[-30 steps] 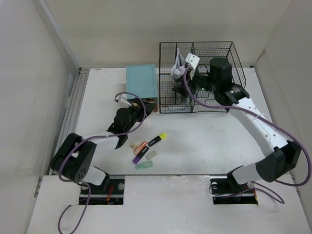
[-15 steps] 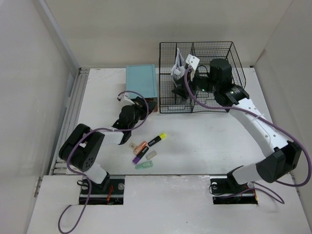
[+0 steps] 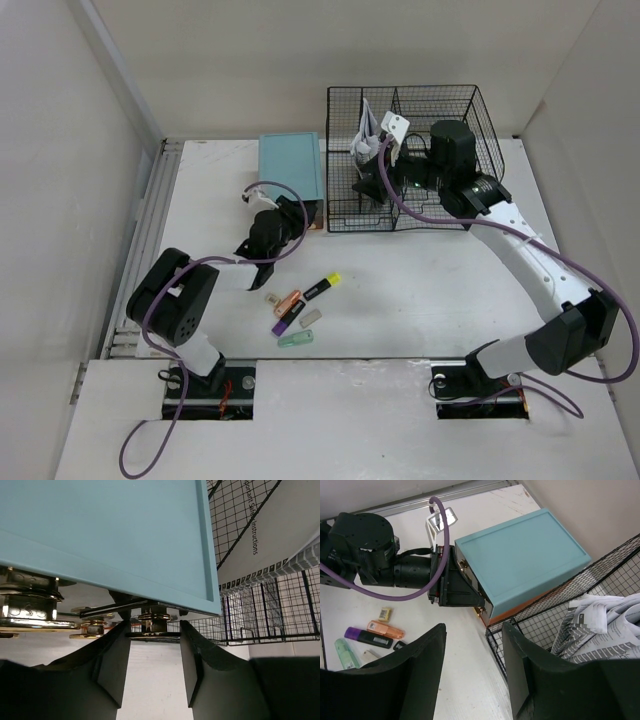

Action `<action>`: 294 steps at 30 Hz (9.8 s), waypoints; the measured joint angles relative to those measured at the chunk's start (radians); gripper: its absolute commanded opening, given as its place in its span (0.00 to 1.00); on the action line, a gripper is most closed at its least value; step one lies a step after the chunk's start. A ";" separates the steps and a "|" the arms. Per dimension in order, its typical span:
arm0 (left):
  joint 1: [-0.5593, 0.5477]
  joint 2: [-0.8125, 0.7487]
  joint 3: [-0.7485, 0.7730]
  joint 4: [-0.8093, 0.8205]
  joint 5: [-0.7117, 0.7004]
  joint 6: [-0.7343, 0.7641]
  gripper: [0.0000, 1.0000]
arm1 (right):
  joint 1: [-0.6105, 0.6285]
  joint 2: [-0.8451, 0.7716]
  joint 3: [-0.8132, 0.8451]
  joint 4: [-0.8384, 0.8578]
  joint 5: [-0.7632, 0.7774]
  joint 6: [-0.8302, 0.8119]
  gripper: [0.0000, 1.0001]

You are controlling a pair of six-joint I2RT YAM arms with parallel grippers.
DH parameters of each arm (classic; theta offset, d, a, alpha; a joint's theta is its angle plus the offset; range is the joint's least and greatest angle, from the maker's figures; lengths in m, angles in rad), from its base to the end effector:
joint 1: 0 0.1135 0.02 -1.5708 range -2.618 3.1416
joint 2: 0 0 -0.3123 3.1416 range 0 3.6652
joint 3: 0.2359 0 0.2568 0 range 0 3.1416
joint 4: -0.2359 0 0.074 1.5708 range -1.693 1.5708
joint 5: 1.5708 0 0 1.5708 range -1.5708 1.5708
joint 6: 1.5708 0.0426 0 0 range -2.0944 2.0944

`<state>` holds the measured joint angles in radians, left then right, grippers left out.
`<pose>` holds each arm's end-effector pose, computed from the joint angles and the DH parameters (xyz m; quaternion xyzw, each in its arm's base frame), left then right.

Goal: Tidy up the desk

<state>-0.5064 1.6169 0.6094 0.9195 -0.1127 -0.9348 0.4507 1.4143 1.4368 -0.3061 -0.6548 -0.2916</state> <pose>0.2947 -0.1580 0.2362 -0.1937 0.7114 -0.4137 0.5340 0.2795 0.1641 0.4574 -0.4545 0.6359 0.3016 0.5460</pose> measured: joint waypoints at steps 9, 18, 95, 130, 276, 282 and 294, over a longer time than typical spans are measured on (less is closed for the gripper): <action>-0.008 -0.010 -0.025 0.026 -0.008 -0.006 0.25 | 0.000 0.003 0.000 0.000 -0.007 0.000 0.54; -0.082 -0.156 -0.238 0.119 -0.029 -0.062 0.25 | 0.000 0.010 -0.008 0.000 -0.022 0.000 0.54; -0.181 -1.606 -0.144 -1.234 -0.405 0.119 0.78 | 0.572 0.658 0.103 -0.417 0.372 -0.730 0.46; -0.181 -1.606 -0.144 -1.259 -0.419 0.100 0.78 | 0.591 0.616 0.459 -0.636 0.287 -0.759 0.05; -0.180 -1.614 0.119 -1.465 -0.578 0.149 0.78 | 0.734 0.753 0.227 -0.437 0.203 -0.734 0.11; -0.180 -1.614 0.119 -1.465 -0.581 0.149 0.78 | 0.736 0.748 0.290 -0.541 0.177 -0.737 0.10; -0.180 -1.614 0.119 -1.466 -0.581 0.149 0.78 | 0.690 0.444 0.384 -0.436 0.285 -0.670 0.08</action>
<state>-0.6865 0.0029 0.7280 -0.5461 -0.6941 -0.7856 1.1412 1.8587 1.8206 -0.7425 -0.3695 -0.9615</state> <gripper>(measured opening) 0.778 0.354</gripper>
